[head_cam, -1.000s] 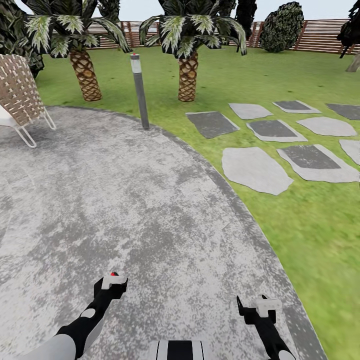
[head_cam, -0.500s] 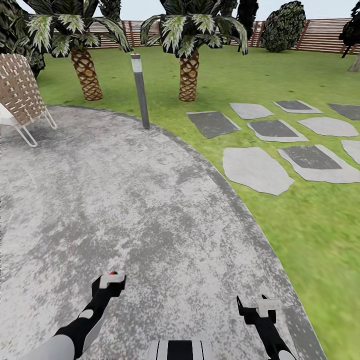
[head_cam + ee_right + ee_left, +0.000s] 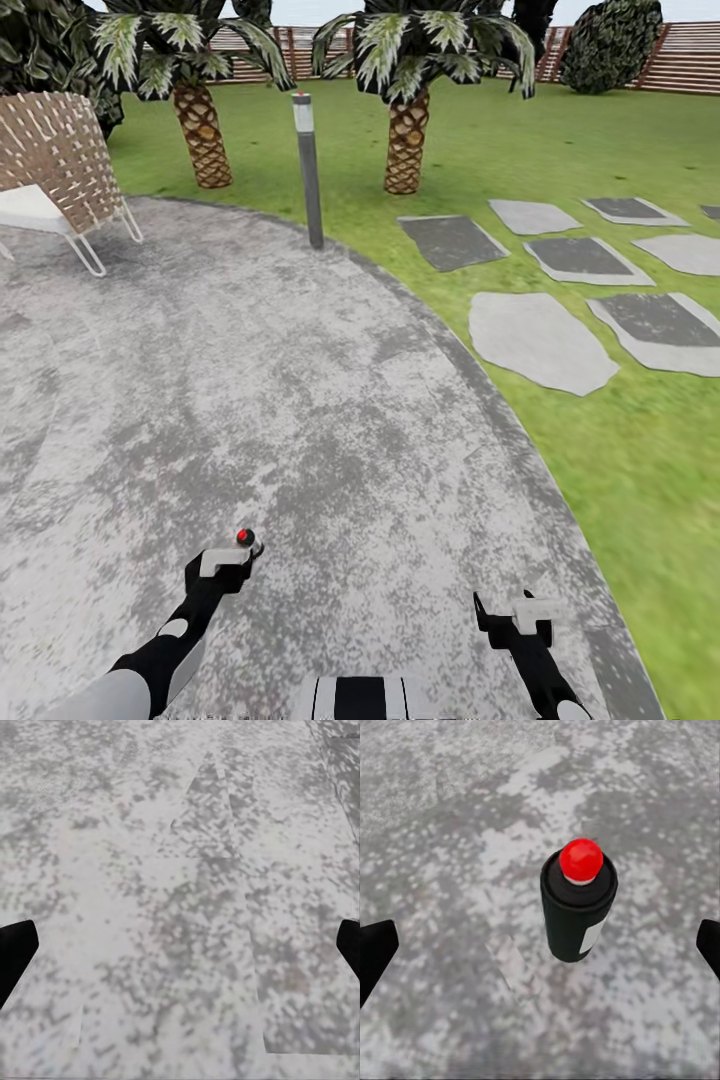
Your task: Pick up the pesticide atomizer in the garden and spray insectifuge to fully cover both potted plants in the garden.
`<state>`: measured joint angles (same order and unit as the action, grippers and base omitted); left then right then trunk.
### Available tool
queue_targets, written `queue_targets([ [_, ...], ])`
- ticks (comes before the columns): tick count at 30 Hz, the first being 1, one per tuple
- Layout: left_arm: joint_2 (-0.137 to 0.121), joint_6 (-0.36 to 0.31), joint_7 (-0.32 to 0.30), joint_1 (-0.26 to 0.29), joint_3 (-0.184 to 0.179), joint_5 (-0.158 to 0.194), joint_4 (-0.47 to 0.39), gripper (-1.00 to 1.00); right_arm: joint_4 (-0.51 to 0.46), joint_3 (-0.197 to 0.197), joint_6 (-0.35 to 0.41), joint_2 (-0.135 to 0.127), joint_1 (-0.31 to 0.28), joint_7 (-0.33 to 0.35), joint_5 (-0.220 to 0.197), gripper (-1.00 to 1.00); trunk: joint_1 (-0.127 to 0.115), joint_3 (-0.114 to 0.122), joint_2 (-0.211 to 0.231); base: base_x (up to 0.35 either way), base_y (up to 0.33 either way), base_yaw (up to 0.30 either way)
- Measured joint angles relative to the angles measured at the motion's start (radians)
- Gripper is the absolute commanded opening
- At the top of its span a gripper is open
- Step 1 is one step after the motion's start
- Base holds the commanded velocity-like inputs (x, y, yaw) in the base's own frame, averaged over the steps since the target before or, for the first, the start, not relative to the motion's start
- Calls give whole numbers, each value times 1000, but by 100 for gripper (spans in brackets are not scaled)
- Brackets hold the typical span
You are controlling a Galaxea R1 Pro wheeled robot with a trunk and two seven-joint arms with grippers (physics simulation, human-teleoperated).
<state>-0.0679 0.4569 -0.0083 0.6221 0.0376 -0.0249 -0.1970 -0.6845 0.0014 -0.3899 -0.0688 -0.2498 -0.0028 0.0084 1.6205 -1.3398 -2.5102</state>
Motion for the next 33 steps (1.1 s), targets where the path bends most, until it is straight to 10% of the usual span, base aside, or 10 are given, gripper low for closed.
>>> queue_targets([
  [33,0,0,0,0,-1,0,1,100,0,0,0,0,0,-1,0,100,14,-156,-7,0,0,-42],
])
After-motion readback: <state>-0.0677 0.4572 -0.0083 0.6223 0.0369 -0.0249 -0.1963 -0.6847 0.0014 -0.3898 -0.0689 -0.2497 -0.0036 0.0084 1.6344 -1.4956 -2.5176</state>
